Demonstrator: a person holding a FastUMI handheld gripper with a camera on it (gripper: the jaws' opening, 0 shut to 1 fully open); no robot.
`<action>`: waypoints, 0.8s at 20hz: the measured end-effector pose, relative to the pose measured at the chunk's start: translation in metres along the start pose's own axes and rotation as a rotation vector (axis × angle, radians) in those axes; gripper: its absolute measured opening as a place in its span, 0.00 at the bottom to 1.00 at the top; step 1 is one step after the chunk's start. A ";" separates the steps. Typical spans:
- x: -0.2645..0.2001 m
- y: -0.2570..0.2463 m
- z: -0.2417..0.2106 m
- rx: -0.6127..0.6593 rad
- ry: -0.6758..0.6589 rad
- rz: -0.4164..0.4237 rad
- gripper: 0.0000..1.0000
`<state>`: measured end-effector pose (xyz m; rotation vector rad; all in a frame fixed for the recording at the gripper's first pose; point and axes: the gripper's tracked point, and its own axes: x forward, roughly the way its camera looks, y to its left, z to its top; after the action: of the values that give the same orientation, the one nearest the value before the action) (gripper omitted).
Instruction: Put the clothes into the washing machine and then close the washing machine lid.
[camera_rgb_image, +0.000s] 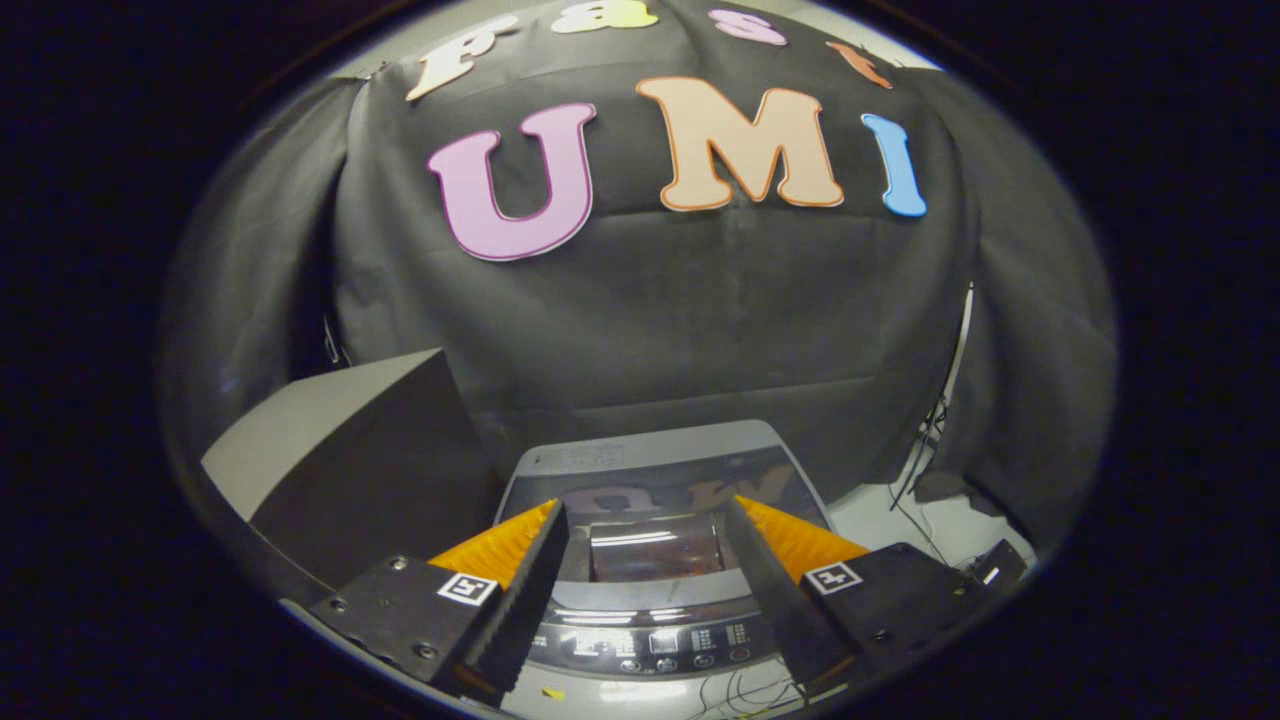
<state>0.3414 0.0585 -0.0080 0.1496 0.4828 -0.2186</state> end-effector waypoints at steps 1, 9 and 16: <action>-0.011 0.000 0.005 0.003 -0.016 0.012 0.96; -0.091 -0.006 0.021 -0.050 -0.171 0.067 0.96; -0.143 -0.014 0.028 -0.087 -0.339 0.086 0.96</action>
<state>0.2271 0.0643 0.0826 0.0463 0.1482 -0.1345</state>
